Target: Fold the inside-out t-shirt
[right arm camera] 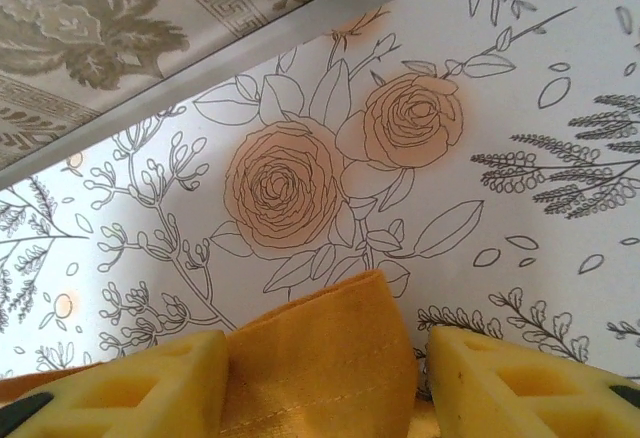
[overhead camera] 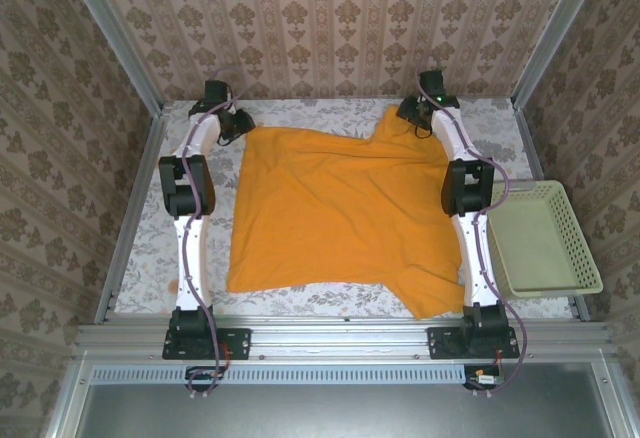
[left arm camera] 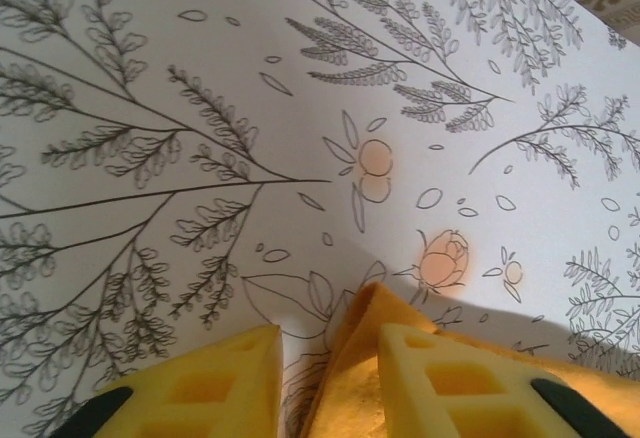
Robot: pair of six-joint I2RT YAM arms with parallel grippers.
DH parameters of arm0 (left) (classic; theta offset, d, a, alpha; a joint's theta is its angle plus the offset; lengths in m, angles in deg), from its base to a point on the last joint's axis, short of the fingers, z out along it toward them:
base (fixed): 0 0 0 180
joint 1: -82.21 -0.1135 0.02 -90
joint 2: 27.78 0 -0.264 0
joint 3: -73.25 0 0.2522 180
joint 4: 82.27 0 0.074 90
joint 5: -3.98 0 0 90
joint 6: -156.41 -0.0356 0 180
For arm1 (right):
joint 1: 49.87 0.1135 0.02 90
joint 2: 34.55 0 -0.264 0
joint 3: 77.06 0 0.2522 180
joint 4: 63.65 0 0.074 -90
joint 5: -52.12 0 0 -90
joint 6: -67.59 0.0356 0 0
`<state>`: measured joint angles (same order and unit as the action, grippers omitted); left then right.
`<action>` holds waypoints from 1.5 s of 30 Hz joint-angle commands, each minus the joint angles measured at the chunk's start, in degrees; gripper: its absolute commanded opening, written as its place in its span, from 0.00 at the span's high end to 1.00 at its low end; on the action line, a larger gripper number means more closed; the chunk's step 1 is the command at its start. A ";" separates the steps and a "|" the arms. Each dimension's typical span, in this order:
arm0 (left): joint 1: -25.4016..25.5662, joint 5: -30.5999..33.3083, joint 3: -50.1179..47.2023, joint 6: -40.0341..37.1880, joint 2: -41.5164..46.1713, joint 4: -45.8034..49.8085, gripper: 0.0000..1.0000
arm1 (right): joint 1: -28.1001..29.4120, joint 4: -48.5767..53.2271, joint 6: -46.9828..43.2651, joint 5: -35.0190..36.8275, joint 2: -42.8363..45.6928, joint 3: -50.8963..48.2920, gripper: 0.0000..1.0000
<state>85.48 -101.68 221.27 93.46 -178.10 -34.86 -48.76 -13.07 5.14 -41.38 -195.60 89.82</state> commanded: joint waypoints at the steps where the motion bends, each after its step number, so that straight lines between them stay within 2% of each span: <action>1: 0.68 -1.39 2.59 0.02 -2.29 -0.11 0.65 | -0.31 -0.65 1.56 -2.83 -1.95 2.90 0.48; 3: 0.64 -1.55 3.97 0.20 -3.25 0.65 0.65 | -0.44 -0.50 2.47 -3.60 -2.50 3.49 0.53; 8: 0.68 -1.51 5.14 0.90 -4.45 2.00 0.65 | -0.60 -0.01 2.71 -3.73 -2.47 3.79 0.77; 13: 1.12 1.13 5.29 -0.34 -3.97 3.39 0.58 | -0.74 1.38 0.86 -3.87 0.51 3.18 0.95; 15: 1.23 1.42 5.46 -0.69 -4.03 3.70 0.55 | -0.75 1.12 0.38 -3.88 2.48 1.54 0.99; 21: 1.49 1.11 6.65 -0.33 -5.63 4.52 0.59 | -0.36 -2.06 1.09 -4.74 6.72 -5.18 1.00; 32: 1.58 1.81 7.23 0.06 -4.47 4.55 0.93 | -0.21 -3.21 1.12 -3.73 11.00 -8.98 1.00; 35: 1.16 2.84 3.69 1.33 -1.22 1.33 0.99 | -0.22 -2.97 0.58 -3.57 12.09 -8.93 1.00; 40: -0.09 3.12 -3.28 2.22 4.97 -4.63 1.00 | -0.48 -3.13 -0.58 -2.23 14.08 -8.98 1.00; 45: -2.05 0.21 -10.93 3.16 9.67 -11.78 1.00 | -0.75 -4.55 -1.35 -2.18 15.14 -8.72 1.00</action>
<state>85.31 -100.02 212.87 95.19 -173.47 -40.84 -49.31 -15.93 5.31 -44.49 -183.95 81.29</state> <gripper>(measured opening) 0.057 0.065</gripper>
